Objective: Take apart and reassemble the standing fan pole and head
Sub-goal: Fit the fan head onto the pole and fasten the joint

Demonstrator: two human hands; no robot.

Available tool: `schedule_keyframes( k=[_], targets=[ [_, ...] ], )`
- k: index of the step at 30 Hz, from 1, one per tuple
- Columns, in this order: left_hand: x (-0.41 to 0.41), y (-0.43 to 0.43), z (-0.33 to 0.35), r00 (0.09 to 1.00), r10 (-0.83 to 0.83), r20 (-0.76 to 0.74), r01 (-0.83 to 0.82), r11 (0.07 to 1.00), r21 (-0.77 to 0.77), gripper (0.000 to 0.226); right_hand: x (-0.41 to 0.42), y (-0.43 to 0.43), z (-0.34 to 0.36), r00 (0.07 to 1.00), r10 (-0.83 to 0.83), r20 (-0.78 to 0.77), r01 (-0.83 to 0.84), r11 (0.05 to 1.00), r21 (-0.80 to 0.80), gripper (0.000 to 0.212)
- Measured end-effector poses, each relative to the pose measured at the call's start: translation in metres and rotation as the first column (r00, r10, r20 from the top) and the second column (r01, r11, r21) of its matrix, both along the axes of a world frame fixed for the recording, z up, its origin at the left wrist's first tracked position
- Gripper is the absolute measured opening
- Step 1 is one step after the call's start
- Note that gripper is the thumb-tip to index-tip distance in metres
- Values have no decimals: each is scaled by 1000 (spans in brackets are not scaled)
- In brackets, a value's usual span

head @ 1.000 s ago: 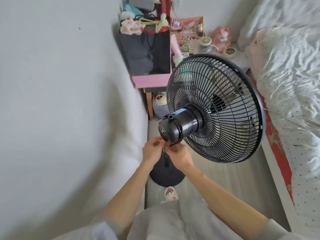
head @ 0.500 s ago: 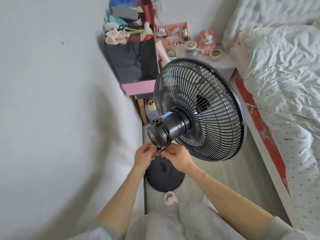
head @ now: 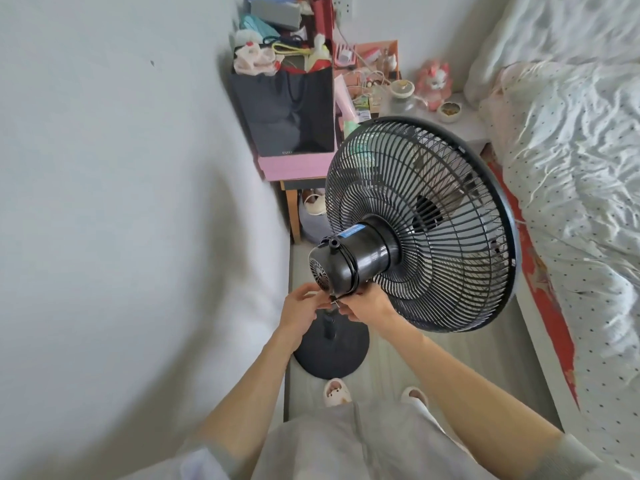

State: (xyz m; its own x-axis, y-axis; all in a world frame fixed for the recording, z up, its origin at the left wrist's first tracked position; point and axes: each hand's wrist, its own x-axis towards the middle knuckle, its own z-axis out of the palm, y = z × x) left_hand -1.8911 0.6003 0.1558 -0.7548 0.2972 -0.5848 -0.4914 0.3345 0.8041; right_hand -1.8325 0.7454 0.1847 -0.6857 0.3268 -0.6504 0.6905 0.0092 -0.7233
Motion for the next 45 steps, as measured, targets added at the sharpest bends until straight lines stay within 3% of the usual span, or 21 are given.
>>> schedule_keyframes(
  k=[4, 6, 8, 11, 15, 19, 21, 25, 29, 31, 33, 38, 40, 45],
  targets=[
    [6, 4, -1, 999, 0, -42, 0, 1000, 6, 15, 2, 7, 1, 999, 24, 26, -22, 997, -69, 7],
    [9, 10, -2, 997, -39, -73, 40, 999, 11, 3, -2, 9, 2, 999, 23, 35, -21, 998, -54, 5],
    [11, 14, -5, 991, -93, -91, 95, 995, 10, 24, -6, 7, 4, 999, 17, 29, -17, 1000, 0, 8],
    [12, 12, -27, 932, -333, -144, 327, 943, -66, 42, -9, 7, -5, 999, 32, -21, -31, 998, 61, 14],
    [6, 3, -18, 910, -395, -129, 373, 913, -165, 25, -12, 10, -10, 995, 67, -77, -58, 992, 112, 18],
    [9, 1, -4, 791, -573, -214, 516, 813, -270, 18, -9, -3, -3, 994, -83, -65, 80, 996, -45, 14],
    [20, 3, -2, 775, -551, -309, 491, 833, -254, 15, -11, -5, -2, 995, -72, -72, 70, 997, -33, 14],
    [10, -8, 0, 791, -427, -439, 301, 895, -328, 21, -22, 0, 5, 987, 152, -54, -139, 971, 197, 17],
    [-7, -15, 2, 735, -451, -507, 248, 874, -418, 30, -28, 9, 17, 991, 121, -52, -125, 988, -91, 10],
    [-9, -13, 1, 701, -502, -507, 265, 843, -468, 35, -28, 13, 17, 988, 150, -31, -152, 985, -79, 6],
    [-10, -10, -2, 632, -574, -521, 264, 791, -552, 33, -25, 17, 18, 991, 130, -17, -131, 986, -102, 6],
    [-7, 1, 1, 274, -648, -711, 47, 747, -663, 23, -14, 22, 18, 999, 32, -9, -33, 976, -216, 10],
    [-7, 4, 1, 261, -660, -705, 20, 734, -679, 31, -9, 22, 18, 1000, -15, 0, 14, 970, -243, 10],
    [-13, 10, -6, 111, -695, -710, -44, 710, -702, 37, 3, 37, 19, 991, -88, 105, 119, 934, -338, 11]
  ],
)
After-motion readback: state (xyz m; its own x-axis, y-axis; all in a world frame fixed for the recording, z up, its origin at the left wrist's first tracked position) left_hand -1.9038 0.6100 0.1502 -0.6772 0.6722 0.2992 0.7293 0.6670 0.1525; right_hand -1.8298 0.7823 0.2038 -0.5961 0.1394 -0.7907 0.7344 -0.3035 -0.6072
